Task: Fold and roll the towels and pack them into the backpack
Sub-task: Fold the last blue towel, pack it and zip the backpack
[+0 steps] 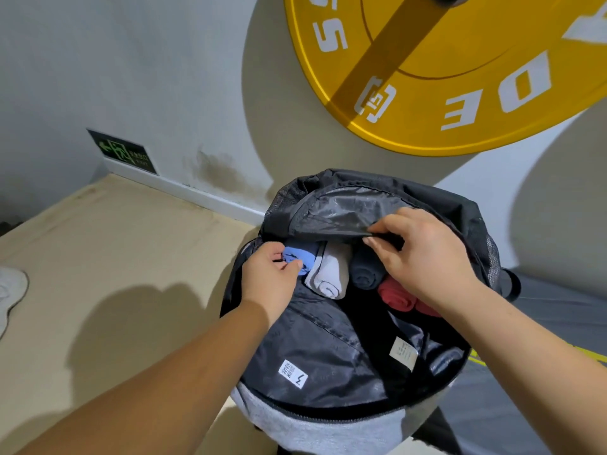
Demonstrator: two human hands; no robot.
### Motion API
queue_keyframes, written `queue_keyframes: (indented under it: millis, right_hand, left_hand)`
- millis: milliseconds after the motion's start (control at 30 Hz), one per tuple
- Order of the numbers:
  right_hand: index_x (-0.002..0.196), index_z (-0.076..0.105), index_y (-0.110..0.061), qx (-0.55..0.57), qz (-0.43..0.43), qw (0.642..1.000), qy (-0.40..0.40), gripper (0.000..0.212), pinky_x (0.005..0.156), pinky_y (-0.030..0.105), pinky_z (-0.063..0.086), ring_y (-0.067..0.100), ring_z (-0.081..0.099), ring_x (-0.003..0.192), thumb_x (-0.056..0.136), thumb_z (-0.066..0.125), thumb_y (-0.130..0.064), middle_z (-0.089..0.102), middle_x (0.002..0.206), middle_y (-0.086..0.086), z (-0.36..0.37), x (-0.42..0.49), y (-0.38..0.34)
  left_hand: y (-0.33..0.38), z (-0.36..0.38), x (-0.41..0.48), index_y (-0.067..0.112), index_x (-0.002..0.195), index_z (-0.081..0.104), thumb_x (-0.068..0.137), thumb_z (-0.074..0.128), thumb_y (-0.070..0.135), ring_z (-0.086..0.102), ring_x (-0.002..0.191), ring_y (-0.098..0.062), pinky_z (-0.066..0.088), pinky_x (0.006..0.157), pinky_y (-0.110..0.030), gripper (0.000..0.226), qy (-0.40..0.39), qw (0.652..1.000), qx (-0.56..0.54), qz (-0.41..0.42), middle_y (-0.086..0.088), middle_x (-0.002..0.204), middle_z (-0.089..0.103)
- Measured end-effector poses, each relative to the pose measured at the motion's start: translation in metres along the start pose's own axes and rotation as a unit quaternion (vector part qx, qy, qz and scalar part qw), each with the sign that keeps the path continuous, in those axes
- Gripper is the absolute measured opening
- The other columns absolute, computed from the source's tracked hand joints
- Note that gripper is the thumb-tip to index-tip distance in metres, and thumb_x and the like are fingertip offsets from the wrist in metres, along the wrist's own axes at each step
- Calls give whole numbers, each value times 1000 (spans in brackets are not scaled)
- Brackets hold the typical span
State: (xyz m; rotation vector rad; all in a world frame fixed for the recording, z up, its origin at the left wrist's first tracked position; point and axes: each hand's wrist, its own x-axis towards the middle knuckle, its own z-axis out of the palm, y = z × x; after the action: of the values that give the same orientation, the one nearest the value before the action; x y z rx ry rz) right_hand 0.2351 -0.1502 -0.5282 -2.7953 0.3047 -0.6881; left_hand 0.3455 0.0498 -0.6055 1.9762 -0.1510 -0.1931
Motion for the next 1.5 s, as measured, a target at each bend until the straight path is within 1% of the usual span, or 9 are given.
queue_keyframes:
  millis: [167, 267, 600, 800, 1000, 1100, 1233, 1400, 1500]
  right_hand:
    - [107, 77, -26, 24, 22, 999, -16, 33, 105, 49, 45, 33, 54, 124, 85, 73, -50, 61, 132, 9, -7, -3, 21]
    - [97, 76, -24, -4, 35, 999, -10, 32, 92, 49, 51, 34, 61, 104, 87, 66, -53, 65, 110, 4, -4, -11, 27]
    - [92, 79, -35, 61, 82, 995, 7, 43, 109, 55, 39, 31, 45, 135, 77, 58, -69, 54, 144, 5, -5, -17, 27]
    - [142, 50, -31, 173, 242, 949, -102, 111, 115, 43, 40, 14, 43, 141, 50, 72, -90, 45, 151, -3, -22, -14, 30]
    - [140, 55, -18, 295, 334, 891, -87, 67, 88, 32, 56, 18, 68, 100, 80, 82, -30, 69, 122, 4, -43, -10, 14]
    - [114, 71, -20, 336, 241, 883, -223, 35, 50, 17, 43, 7, 59, 57, 83, 82, -31, 67, 75, -7, -77, -8, -14]
    - [113, 68, -6, 343, 99, 754, -551, 45, 55, 30, 45, 26, 71, 70, 90, 67, -45, 79, 97, 9, -97, -19, -56]
    - [75, 70, -17, 226, 55, 894, -383, 31, 62, 26, 46, 6, 54, 56, 89, 74, -44, 65, 64, -6, -31, -44, -72]
    - [97, 70, -27, 90, -8, 910, -405, 34, 76, 27, 54, 6, 63, 76, 84, 70, -58, 69, 83, -10, -1, -59, -68]
  left_hand:
    - [-4, -23, -17, 14, 114, 67, 90, 72, 14, 64, 90, -3, 49, 87, -16, 24, -31, 998, 50, 21, 7, 102, 67]
    - [-5, -27, -30, 17, 100, 72, 90, 72, 19, 65, 81, -2, 54, 82, -21, 10, -110, 981, 136, 79, 7, 91, 68]
    - [9, 34, -31, 11, 141, 54, 96, 63, 23, 57, 117, -14, 43, 98, -23, 47, -214, 948, 188, 141, 0, 133, 55]
    - [2, 10, -50, 23, 127, 64, 96, 62, 22, 60, 110, 0, 49, 99, -23, 31, -199, 963, 148, 101, 11, 124, 62]
    - [12, -50, -57, 23, 98, 76, 91, 65, 13, 63, 87, 11, 43, 77, -2, 16, -110, 976, 142, 124, 19, 94, 71]
    - [17, -81, -50, 22, 96, 76, 90, 60, 5, 66, 87, 3, 47, 82, -8, 24, -51, 983, 124, 128, 16, 89, 72]
    - [12, -107, -33, 30, 85, 67, 89, 51, 8, 65, 86, -23, 55, 84, -37, 27, 38, 994, 66, 75, 5, 87, 70]
    - [-6, -104, -28, 15, 97, 67, 99, 56, 27, 63, 93, -27, 48, 88, -33, 17, 15, 993, 112, 35, -3, 92, 68]
    - [-18, -99, -7, 12, 109, 67, 102, 49, 22, 62, 104, -29, 46, 92, -31, 21, -17, 989, 140, 38, -7, 107, 69]
